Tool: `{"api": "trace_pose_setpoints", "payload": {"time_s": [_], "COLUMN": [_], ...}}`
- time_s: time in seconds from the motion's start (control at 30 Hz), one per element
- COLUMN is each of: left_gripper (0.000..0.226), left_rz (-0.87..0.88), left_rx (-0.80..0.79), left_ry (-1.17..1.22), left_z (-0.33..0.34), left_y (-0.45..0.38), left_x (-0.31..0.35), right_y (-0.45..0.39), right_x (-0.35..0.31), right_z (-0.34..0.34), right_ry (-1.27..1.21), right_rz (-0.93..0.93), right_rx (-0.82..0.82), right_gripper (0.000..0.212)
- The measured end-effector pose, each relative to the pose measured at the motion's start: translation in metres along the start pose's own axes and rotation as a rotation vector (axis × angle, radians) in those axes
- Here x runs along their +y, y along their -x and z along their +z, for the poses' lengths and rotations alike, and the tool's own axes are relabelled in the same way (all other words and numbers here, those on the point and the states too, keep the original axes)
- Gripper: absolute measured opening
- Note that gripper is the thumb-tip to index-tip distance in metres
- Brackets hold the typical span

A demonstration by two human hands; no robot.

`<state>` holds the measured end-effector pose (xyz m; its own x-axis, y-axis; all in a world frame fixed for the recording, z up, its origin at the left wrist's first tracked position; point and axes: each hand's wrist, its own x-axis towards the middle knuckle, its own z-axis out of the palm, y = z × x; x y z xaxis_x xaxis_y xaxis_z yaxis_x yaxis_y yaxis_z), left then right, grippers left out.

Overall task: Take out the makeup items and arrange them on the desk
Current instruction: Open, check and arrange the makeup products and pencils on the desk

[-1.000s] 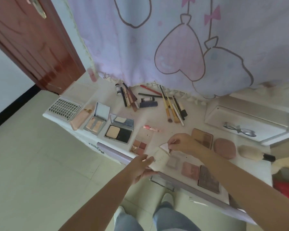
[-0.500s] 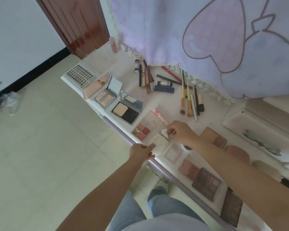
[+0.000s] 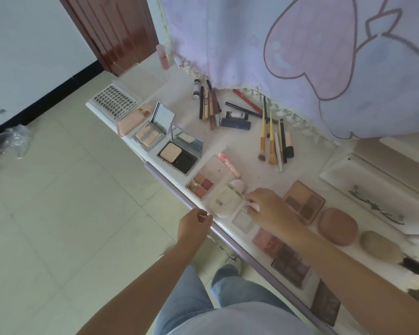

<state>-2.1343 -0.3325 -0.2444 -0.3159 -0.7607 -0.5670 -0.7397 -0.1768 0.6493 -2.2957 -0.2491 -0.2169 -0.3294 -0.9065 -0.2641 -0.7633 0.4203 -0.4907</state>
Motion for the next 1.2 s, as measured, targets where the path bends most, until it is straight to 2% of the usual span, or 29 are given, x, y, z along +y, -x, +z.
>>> {"api": "trace_pose_setpoints", "payload": {"time_s": [0.17, 0.33, 0.4, 0.47, 0.53, 0.6, 0.7, 0.77, 0.93, 1.0, 1.07, 1.13, 1.2], "left_gripper": [0.026, 0.027, 0.026, 0.025, 0.026, 0.027, 0.015, 0.016, 0.02, 0.02, 0.02, 0.022, 0.019], "left_rz": [0.144, 0.298, 0.373, 0.425, 0.412, 0.358, 0.256, 0.208, 0.252, 0.279, 0.309, 0.327, 0.368], "left_rx": [-0.023, -0.097, -0.141, -0.187, -0.275, -0.428, -0.621, -0.703, -0.797, -0.822, -0.884, -0.948, -0.955], "left_ry": [-0.189, -0.321, -0.358, -0.351, -0.257, -0.101, 0.119, 0.252, 0.42, 0.489, 0.557, 0.609, 0.596], "left_z": [0.001, -0.002, -0.005, -0.008, -0.013, -0.018, -0.025, -0.028, -0.033, -0.035, -0.038, -0.041, -0.045], "left_y": [0.01, 0.012, 0.011, 0.011, 0.009, 0.008, 0.009, 0.013, 0.015, 0.018, 0.021, 0.023, 0.023], "left_x": [-0.001, 0.011, 0.018, 0.027, 0.041, 0.061, 0.094, 0.112, 0.148, 0.162, 0.175, 0.187, 0.199], "right_y": [0.025, 0.027, 0.03, 0.032, 0.037, 0.04, 0.044, 0.047, 0.059, 0.061, 0.062, 0.064, 0.065], "right_x": [-0.004, -0.01, -0.009, -0.008, -0.008, -0.007, -0.009, -0.013, -0.026, -0.027, -0.027, -0.027, -0.029], "right_z": [0.031, 0.043, 0.041, 0.032, 0.014, -0.005, -0.032, -0.047, -0.082, -0.094, -0.105, -0.115, -0.124], "right_ry": [0.146, 0.166, 0.119, 0.004, -0.126, -0.205, -0.247, -0.241, -0.28, -0.355, -0.461, -0.524, -0.474], "right_rz": [0.072, 0.089, 0.11, 0.141, 0.155, 0.13, 0.038, -0.017, -0.023, 0.01, 0.02, 0.019, 0.012], "right_rx": [-0.073, 0.012, -0.006, 0.061, 0.136, 0.152, 0.216, 0.26, 0.46, 0.525, 0.568, 0.587, 0.615], "right_gripper": [0.042, 0.035, 0.037, 0.038, 0.039, 0.04, 0.04, 0.037, 0.042, 0.038, 0.027, 0.031, 0.03]}}
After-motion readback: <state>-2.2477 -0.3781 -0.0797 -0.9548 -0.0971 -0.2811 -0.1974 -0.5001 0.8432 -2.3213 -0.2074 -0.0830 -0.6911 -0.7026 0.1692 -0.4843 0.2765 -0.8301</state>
